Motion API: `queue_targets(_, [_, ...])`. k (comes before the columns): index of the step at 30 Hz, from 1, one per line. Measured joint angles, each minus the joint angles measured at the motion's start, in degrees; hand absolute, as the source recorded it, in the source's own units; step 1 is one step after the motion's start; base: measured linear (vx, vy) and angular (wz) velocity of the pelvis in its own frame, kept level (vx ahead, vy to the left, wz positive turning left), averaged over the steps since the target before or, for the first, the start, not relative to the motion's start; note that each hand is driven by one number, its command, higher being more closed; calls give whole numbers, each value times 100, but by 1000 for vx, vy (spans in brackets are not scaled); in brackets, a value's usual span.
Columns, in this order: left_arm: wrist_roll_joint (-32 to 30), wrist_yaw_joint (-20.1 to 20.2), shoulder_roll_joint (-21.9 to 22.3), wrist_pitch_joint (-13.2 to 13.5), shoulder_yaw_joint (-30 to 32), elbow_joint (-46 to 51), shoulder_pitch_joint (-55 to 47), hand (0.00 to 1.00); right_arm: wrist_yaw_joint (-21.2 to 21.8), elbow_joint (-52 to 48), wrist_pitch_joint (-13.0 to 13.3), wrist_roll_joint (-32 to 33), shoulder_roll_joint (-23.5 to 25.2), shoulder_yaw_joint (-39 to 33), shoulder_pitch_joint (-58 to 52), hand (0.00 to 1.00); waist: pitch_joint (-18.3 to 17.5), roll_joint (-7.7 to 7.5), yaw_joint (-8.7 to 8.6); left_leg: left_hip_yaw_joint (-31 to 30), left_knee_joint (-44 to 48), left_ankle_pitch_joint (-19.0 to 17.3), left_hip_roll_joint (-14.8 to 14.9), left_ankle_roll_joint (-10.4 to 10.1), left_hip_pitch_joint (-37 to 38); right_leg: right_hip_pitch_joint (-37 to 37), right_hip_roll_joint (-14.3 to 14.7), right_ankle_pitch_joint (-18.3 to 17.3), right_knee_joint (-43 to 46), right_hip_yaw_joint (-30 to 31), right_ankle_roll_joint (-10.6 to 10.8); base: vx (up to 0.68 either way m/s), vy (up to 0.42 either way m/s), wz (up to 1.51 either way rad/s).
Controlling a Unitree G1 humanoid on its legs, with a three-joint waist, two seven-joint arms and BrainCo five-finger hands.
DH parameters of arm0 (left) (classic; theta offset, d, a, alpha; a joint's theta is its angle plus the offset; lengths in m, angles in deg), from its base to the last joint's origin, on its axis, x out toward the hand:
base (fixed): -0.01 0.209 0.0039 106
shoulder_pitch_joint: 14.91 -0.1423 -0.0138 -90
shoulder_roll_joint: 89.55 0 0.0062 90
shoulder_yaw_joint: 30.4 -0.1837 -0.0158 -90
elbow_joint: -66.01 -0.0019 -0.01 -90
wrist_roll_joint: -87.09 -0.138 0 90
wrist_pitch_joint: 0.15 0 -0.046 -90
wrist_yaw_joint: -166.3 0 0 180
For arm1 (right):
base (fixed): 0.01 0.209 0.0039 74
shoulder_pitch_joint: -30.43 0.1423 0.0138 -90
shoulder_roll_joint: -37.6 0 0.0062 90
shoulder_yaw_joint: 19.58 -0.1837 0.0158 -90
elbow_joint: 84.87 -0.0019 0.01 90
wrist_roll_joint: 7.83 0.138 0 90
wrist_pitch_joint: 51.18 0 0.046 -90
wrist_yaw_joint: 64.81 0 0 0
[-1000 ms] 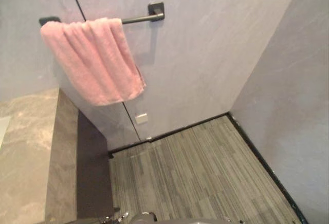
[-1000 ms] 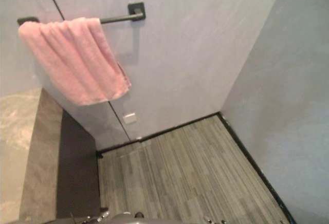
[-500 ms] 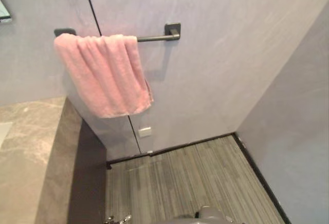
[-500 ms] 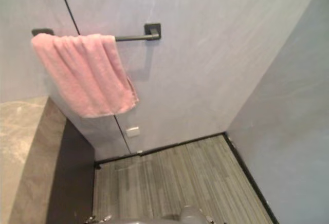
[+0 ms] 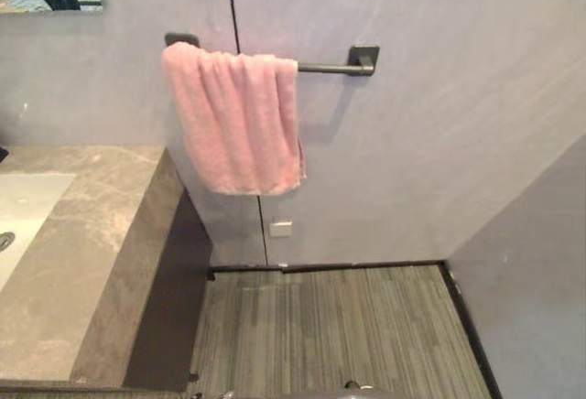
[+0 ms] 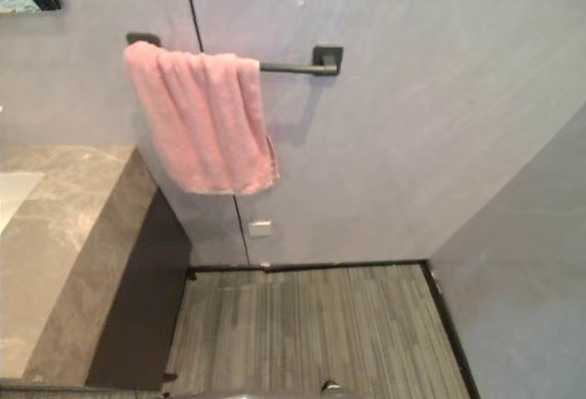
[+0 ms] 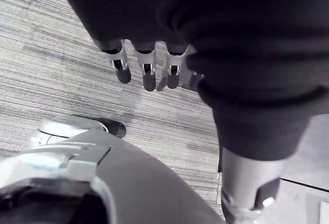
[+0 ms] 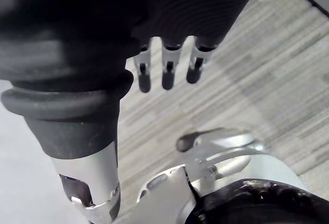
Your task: Organize washtable
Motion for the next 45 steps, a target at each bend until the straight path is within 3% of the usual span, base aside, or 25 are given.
queue_targets(13, [-51, -14, 25, 1, -45, -15, 16, 0, 3, -2, 24, 12, -53, 154, -6, 0, 34, 69, -23, 0, -197, 142, -5, -19, -3, 143, 66, 315, -523, -9, -52, -47, -7, 0])
queue_targets(23, [105, -160, 24, 5, 4, 90, 73, 0, -3, -29, 73, 27, -100, 154, 12, 0, 35, 90, -143, 1, -260, 141, -4, -19, 18, 141, 67, 316, -529, -19, -43, -6, 2, -1])
queue_targets(26, [233, -266, -20, -4, 73, 816, 126, 0, -6, -70, 86, 60, -145, 230, 8, 0, 43, 115, -146, 16, -275, 142, -2, -20, 10, 121, 68, 317, -527, -7, -44, -22, 5, -2])
queue_targets(29, [353, -266, -277, 20, 79, 2970, 165, 0, 28, -296, 79, 65, -279, 674, 46, 0, 15, 169, -152, 80, -282, 140, 12, -21, -132, -54, 86, 311, -525, 60, -89, -57, 4, -12])
queue_targets(32, [443, -198, -719, 145, 131, 4376, 348, 0, 169, -356, 60, 66, -424, 674, 214, 0, -28, 240, -153, 143, -282, 136, 26, -21, -266, -245, 114, 308, -524, 150, -89, -19, -3, -15])
queue_targets(35, [479, -87, -749, 184, 280, 5123, 470, 0, 267, -360, -47, 63, -591, 667, 276, 0, -70, 429, -160, 160, -291, 136, 23, -21, -272, -275, 117, 327, -520, 175, -73, 70, 20, -4])
queue_targets(37, [478, -29, -767, 184, 278, 5432, 468, 0, 285, -363, -62, 61, -579, 667, 297, 0, -89, 455, -152, 177, -274, 138, 23, -21, -257, -256, 122, 322, -519, 180, -83, 81, 22, -3])
queue_targets(45, [172, -138, -1191, 207, 346, 6375, 622, 0, 285, -423, -123, 56, -422, 661, 316, 0, -207, 270, -145, 295, -67, 133, -5, -14, -181, -152, 82, 274, -449, 276, -157, -2, 15, -4])
